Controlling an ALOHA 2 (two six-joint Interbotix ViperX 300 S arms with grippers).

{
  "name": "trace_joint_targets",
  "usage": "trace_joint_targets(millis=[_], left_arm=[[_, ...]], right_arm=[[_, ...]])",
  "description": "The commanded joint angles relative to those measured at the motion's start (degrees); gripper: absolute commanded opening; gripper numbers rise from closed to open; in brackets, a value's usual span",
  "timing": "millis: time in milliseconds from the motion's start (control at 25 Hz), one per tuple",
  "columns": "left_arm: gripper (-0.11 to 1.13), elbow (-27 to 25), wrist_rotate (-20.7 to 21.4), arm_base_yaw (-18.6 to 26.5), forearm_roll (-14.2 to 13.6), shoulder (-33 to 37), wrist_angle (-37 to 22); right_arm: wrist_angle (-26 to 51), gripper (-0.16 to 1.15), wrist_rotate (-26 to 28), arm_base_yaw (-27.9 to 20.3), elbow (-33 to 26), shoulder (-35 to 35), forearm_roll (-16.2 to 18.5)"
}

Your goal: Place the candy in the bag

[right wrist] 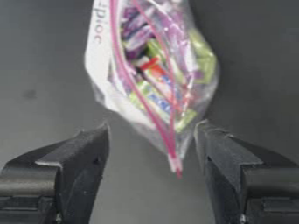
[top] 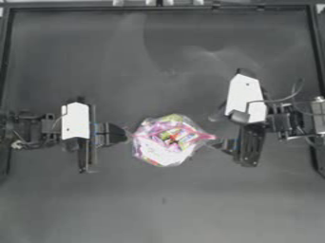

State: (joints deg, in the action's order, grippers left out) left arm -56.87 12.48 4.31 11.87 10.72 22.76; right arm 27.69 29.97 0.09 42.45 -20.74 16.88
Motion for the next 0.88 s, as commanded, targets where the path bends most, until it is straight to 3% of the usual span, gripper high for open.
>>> trace_joint_targets(millis=[40, 400, 680, 880], left_arm=[[0.15, 0.35, 0.18, 0.26, -0.18, 3.52, -1.23], [0.15, 0.35, 2.11, 0.88, 0.0, 7.47, -7.12], [0.15, -4.92, 1.85, 1.05, 2.02, 12.57, -6.5], [0.15, -6.06, 2.02, 0.97, 2.02, 16.08, -6.59]], right_arm=[[-0.18, 0.9, 0.0, 0.0, -0.62, -1.41, 0.09], [0.0, 0.9, 0.0, 0.0, -0.53, -1.49, 0.18], [0.35, 0.9, 0.09, -0.09, -0.62, -1.49, -0.09], [0.44, 0.9, 0.09, 0.0, -0.97, -1.58, -0.09]])
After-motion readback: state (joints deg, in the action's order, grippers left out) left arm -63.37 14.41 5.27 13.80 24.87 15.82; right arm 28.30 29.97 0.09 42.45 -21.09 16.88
